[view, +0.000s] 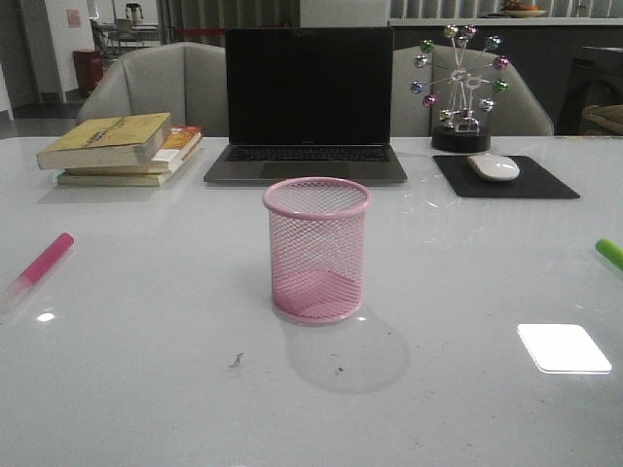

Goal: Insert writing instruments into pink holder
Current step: 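Lower the right gripper onto the green marker and grasp it, then lift the green marker with the right gripper over the pink holder, then lower the green marker into the holder and open the right gripper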

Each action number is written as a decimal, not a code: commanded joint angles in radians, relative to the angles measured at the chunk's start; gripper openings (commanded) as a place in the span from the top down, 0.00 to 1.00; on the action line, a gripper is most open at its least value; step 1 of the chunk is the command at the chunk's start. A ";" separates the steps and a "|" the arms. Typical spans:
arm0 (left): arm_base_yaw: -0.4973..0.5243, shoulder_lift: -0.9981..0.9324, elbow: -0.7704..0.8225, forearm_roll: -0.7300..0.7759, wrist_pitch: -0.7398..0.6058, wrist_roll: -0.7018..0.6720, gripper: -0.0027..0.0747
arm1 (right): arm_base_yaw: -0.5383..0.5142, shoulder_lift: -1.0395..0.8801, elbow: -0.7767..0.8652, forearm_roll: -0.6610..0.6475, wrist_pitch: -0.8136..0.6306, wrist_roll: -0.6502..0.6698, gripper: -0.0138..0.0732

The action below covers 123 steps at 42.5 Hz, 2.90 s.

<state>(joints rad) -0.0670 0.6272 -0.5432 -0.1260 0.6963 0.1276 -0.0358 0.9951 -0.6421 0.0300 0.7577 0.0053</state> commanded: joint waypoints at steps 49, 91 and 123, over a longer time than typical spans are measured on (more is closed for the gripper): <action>-0.330 0.026 -0.028 -0.017 -0.070 -0.003 0.33 | -0.027 0.973 -0.800 -0.077 -0.037 0.004 0.34; -0.330 0.026 -0.028 -0.021 -0.070 -0.003 0.33 | 0.056 0.666 -0.665 0.125 -0.160 -0.136 0.62; -0.330 0.026 -0.028 -0.021 -0.072 -0.003 0.33 | 0.681 0.452 -0.274 0.184 -1.260 -0.156 0.62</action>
<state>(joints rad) -0.3896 0.6436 -0.5432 -0.1291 0.6901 0.1276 0.6396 1.4440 -0.8922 0.2301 -0.3087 -0.1390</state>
